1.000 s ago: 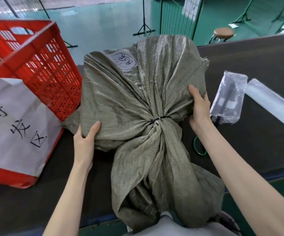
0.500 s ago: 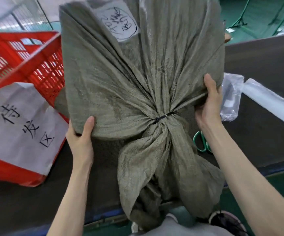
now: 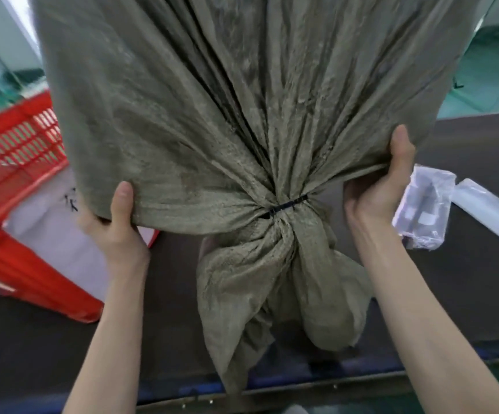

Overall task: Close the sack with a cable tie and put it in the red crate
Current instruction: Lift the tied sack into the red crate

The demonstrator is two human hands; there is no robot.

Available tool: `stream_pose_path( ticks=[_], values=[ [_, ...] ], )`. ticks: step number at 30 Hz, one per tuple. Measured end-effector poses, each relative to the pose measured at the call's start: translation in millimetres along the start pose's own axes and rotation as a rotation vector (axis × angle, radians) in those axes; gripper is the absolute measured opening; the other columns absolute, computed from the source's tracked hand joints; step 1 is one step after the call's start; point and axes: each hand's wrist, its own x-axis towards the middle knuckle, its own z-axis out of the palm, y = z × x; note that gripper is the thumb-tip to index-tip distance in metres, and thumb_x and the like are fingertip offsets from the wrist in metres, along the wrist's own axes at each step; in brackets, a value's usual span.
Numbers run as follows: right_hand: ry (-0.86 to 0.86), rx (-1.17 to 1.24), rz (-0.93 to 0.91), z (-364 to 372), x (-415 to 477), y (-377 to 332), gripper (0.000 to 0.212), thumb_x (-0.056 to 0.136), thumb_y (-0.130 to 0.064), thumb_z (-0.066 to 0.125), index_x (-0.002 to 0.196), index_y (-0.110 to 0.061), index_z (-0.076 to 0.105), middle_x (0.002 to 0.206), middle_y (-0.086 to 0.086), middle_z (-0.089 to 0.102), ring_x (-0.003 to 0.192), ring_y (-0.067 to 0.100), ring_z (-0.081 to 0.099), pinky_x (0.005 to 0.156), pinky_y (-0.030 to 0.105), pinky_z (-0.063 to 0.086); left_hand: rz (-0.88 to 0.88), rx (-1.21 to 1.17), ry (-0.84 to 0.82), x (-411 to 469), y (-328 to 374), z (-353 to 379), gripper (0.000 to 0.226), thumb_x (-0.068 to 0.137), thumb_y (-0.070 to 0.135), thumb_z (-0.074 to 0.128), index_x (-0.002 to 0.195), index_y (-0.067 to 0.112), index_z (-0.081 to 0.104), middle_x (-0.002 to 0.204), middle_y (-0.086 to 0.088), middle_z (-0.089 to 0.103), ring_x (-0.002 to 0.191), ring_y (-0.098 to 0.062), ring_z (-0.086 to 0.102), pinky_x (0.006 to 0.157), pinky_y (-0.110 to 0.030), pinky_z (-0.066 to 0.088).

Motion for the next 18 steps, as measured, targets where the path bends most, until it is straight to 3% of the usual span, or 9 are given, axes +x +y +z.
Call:
stream_pose_path(
  ticks=[3, 5, 9, 11, 13, 15, 18],
  values=[
    [0.0, 0.049, 0.002, 17, -2, 9, 0.043, 0.08, -0.024, 0.059, 0.118, -0.003, 0.06, 0.114, 0.008, 0.067, 0.113, 0.023, 0.06, 0.102, 0.033, 0.046, 0.065, -0.026, 0.029, 13, 9, -1, 0.023, 0.083, 0.025, 0.066, 0.104, 0.034, 0.072, 0.105, 0.015, 0.07, 0.107, -0.012, 0.059, 0.098, -0.036, 0.044],
    [-0.029, 0.083, 0.007, 32, -4, 14, 0.025, 0.089, -0.018, 0.047, 0.102, -0.011, 0.067, 0.097, 0.001, 0.072, 0.098, 0.014, 0.065, 0.091, 0.028, 0.051, 0.109, -0.032, 0.06, 21, 13, -3, 0.026, 0.082, 0.022, 0.064, 0.107, 0.029, 0.069, 0.105, 0.016, 0.071, 0.106, -0.008, 0.06, 0.097, -0.032, 0.043],
    [-0.08, 0.14, 0.048, 60, -5, 34, 0.025, 0.092, -0.019, 0.041, 0.104, -0.011, 0.062, 0.093, -0.002, 0.071, 0.094, 0.012, 0.065, 0.085, 0.025, 0.051, 0.171, 0.058, 0.096, 38, 19, -20, 0.059, 0.086, 0.022, 0.063, 0.131, -0.012, 0.046, 0.126, -0.025, 0.061, 0.116, -0.026, 0.054, 0.104, -0.044, 0.042],
    [-0.085, 0.141, 0.068, 71, -5, 44, 0.025, 0.089, -0.023, 0.044, 0.103, -0.013, 0.062, 0.094, -0.001, 0.07, 0.097, 0.014, 0.063, 0.086, 0.026, 0.051, 0.203, 0.065, 0.104, 47, 20, -30, 0.063, 0.085, 0.034, 0.068, 0.132, -0.003, 0.048, 0.122, -0.004, 0.068, 0.115, -0.023, 0.056, 0.104, -0.042, 0.043],
    [-0.102, 0.135, 0.091, 84, -4, 57, 0.025, 0.089, -0.025, 0.043, 0.099, -0.014, 0.063, 0.092, -0.002, 0.071, 0.094, 0.014, 0.063, 0.083, 0.026, 0.051, 0.252, 0.04, 0.102, 60, 25, -38, 0.046, 0.085, 0.037, 0.07, 0.124, 0.018, 0.059, 0.115, 0.013, 0.07, 0.114, -0.019, 0.058, 0.103, -0.041, 0.043],
    [-0.129, 0.114, 0.12, 99, -3, 69, 0.026, 0.093, -0.025, 0.039, 0.099, -0.014, 0.061, 0.087, -0.004, 0.072, 0.088, 0.011, 0.065, 0.077, 0.023, 0.052, 0.292, 0.039, 0.098, 71, 30, -42, 0.029, 0.087, 0.031, 0.069, 0.116, 0.032, 0.066, 0.113, 0.017, 0.07, 0.113, -0.014, 0.059, 0.102, -0.041, 0.043],
    [-0.165, 0.088, 0.154, 118, 3, 90, 0.029, 0.097, -0.024, 0.033, 0.096, -0.015, 0.061, 0.083, -0.006, 0.072, 0.083, 0.008, 0.066, 0.075, 0.021, 0.052, 0.336, 0.066, 0.14, 88, 36, -46, 0.034, 0.087, 0.032, 0.069, 0.12, 0.028, 0.061, 0.113, 0.016, 0.069, 0.115, -0.018, 0.059, 0.102, -0.042, 0.043]
  ],
)
